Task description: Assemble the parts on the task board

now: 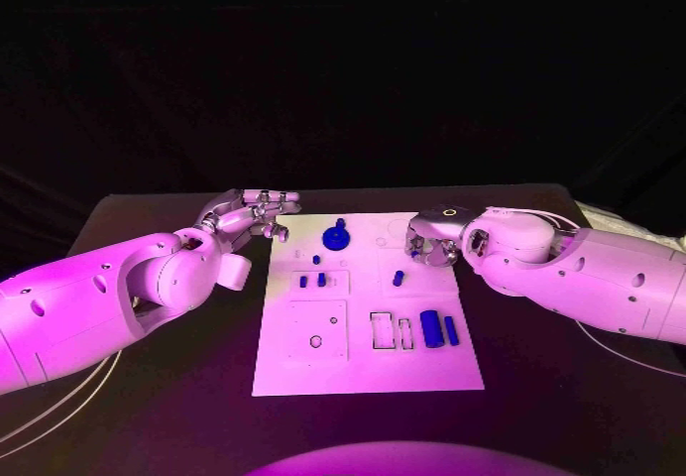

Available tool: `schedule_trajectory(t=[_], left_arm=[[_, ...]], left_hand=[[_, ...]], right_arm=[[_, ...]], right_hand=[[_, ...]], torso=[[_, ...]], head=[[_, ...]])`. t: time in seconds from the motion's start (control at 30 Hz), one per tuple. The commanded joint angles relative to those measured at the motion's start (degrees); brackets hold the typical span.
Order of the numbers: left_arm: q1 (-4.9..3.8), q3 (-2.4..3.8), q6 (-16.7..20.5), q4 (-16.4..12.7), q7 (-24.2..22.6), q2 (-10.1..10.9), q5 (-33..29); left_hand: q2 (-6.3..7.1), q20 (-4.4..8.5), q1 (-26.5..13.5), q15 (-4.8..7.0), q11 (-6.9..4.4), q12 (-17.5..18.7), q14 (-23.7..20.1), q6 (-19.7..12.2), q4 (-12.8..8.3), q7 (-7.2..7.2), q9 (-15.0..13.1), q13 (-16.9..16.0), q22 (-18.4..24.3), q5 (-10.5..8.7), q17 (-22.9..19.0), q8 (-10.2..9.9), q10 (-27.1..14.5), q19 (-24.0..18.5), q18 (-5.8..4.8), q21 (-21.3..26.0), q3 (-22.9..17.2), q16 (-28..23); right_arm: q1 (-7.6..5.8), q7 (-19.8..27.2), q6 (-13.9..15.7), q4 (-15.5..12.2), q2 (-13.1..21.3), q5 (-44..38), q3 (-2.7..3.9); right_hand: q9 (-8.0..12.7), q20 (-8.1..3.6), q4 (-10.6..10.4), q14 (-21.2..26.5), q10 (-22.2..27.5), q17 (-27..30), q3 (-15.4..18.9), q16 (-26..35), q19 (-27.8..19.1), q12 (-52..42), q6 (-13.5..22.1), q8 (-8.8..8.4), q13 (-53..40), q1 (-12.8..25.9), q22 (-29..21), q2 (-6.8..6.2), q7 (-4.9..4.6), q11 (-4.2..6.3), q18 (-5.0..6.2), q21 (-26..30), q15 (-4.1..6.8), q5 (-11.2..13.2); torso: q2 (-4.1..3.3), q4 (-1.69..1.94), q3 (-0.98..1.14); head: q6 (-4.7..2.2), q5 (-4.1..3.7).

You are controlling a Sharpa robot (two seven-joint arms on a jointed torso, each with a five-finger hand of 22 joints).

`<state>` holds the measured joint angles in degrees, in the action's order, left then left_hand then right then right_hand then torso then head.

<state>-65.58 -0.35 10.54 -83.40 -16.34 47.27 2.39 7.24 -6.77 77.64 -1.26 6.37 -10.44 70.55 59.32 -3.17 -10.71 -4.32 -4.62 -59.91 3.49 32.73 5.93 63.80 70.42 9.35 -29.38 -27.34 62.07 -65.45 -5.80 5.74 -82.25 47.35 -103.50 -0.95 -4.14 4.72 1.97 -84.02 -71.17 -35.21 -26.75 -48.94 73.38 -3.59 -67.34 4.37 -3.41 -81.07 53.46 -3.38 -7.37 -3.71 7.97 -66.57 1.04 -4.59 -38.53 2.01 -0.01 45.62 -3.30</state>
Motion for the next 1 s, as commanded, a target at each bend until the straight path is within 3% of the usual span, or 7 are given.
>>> schedule_trajectory(t=[0.03,0.63,1.0], left_arm=[[0.02,0.03,0.52,0.02,-0.74,-0.04,-0.05],[0.03,0.03,1.97,0.28,-1.77,0.14,-0.04],[0.03,0.03,2.08,-0.09,-1.97,-0.14,-0.04]], left_hand=[[-0.34,-0.07,0.57,-0.02,0.03,-0.28,-0.45,-0.46,-0.09,0.02,0.05,0.11,0.16,-0.09,-0.42,0.26,-0.51,0.06,1.07,0.29,0.34,-0.46],[-0.51,-0.10,0.97,-0.07,0.09,-0.51,-0.76,-0.60,-0.31,-0.05,0.03,0.13,0.31,-0.06,-0.89,0.37,-0.74,0.01,1.06,0.48,0.38,-0.66],[-0.54,-0.10,1.08,-0.06,0.09,-0.59,-0.79,-0.61,-0.37,-0.05,0.02,0.12,0.34,-0.04,-0.93,0.41,-0.76,0.01,1.07,0.51,0.38,-0.67]], right_arm=[[0.02,-0.58,2.75,-1.01,0.65,2.15,-0.07],[-2.03,-1.04,6.02,-7.68,4.65,6.47,0.40],[-1.08,-0.05,5.39,-16.22,2.09,8.30,0.38]], right_hand=[[-0.07,0.03,0.32,0.13,-0.53,0.42,-0.85,0.03,-0.45,-0.18,-0.36,-0.25,-0.19,-0.29,-0.06,0.47,-0.09,0.05,-0.73,-0.19,0.27,0.46],[-0.04,0.10,0.59,-0.09,-0.29,-1.47,-1.53,-1.89,-0.13,-0.10,-0.38,-0.36,-0.17,0.51,1.53,-0.20,-0.22,-0.03,-0.96,-1.45,0.16,0.76],[-0.01,0.09,0.90,-0.38,-0.16,-3.31,-2.20,-3.73,0.26,-0.09,-0.30,-0.44,-0.17,0.69,2.93,-0.33,-0.27,-0.06,-1.15,-2.54,0.13,0.74]], torso=[[0.06,-0.01,-0.01],[0.01,0.04,-0.04],[-0.01,0.19,-0.07]], head=[[-0.03,-0.16],[-0.46,-0.42],[0.13,1.64]])
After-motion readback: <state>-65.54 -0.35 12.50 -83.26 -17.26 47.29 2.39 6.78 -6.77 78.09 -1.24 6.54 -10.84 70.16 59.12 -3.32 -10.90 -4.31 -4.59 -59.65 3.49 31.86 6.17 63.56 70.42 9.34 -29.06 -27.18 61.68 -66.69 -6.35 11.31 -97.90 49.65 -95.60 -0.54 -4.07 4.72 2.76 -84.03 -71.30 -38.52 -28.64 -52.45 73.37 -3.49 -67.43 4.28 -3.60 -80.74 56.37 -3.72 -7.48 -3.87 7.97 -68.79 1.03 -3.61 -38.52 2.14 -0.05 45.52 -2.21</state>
